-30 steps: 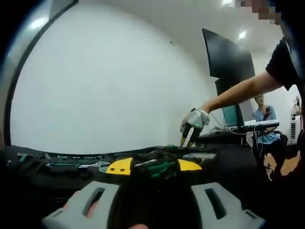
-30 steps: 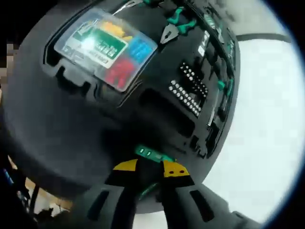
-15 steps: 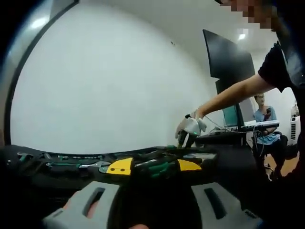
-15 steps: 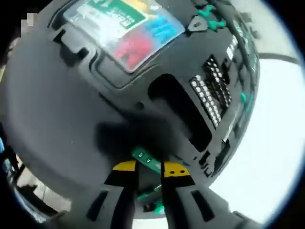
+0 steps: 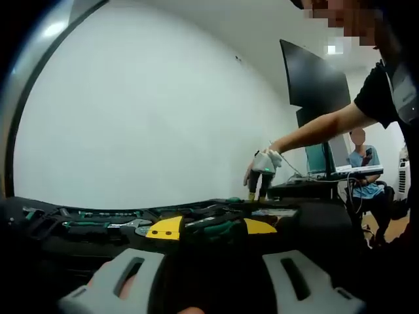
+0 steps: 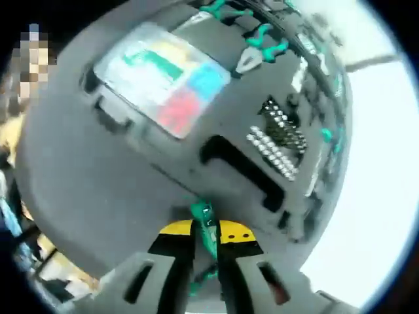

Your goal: Pick up the tools and put them into their designated positions in the toolbox.

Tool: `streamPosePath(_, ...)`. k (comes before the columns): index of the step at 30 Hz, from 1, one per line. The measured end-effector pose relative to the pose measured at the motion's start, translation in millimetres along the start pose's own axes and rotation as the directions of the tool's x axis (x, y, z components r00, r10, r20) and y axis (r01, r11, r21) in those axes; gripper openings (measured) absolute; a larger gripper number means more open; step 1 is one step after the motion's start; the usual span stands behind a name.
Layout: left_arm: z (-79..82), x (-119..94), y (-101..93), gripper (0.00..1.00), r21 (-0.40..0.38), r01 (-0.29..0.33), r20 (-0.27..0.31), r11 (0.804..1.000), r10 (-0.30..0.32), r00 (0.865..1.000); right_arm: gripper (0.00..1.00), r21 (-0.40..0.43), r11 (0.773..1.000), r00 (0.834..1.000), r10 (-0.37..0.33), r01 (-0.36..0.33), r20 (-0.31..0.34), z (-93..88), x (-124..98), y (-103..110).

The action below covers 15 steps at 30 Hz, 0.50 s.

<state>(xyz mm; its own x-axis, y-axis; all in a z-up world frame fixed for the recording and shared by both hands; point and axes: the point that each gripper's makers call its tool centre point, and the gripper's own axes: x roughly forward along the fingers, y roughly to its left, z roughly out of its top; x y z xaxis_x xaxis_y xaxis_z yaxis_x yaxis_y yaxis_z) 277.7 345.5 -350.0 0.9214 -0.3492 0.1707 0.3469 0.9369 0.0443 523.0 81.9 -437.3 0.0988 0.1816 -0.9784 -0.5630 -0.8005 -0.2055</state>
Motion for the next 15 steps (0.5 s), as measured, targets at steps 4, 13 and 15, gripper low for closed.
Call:
streamPosePath(4, 0.2, -1, -0.3, 0.33, 0.007, -0.005, 0.000, 1.000, 0.005, 1.000, 0.11, 0.089, 0.995, 0.999, 0.038, -0.036, -0.021, -1.8, -1, 20)
streamPosePath(13, -2.1, 0, 0.8, 0.33, 0.009, -0.010, -0.013, 1.000, 0.010, 1.000, 0.14, 0.173, 0.980, 0.994, 0.104, -0.098, -0.027, -0.5, -10, 31)
streamPosePath(15, -1.7, 0, -0.5, 0.33, 0.008, -0.008, -0.012, 1.000, 0.009, 1.000, 0.14, 0.140, 0.988, 0.997, 0.066, -0.062, -0.028, -0.4, -10, 19)
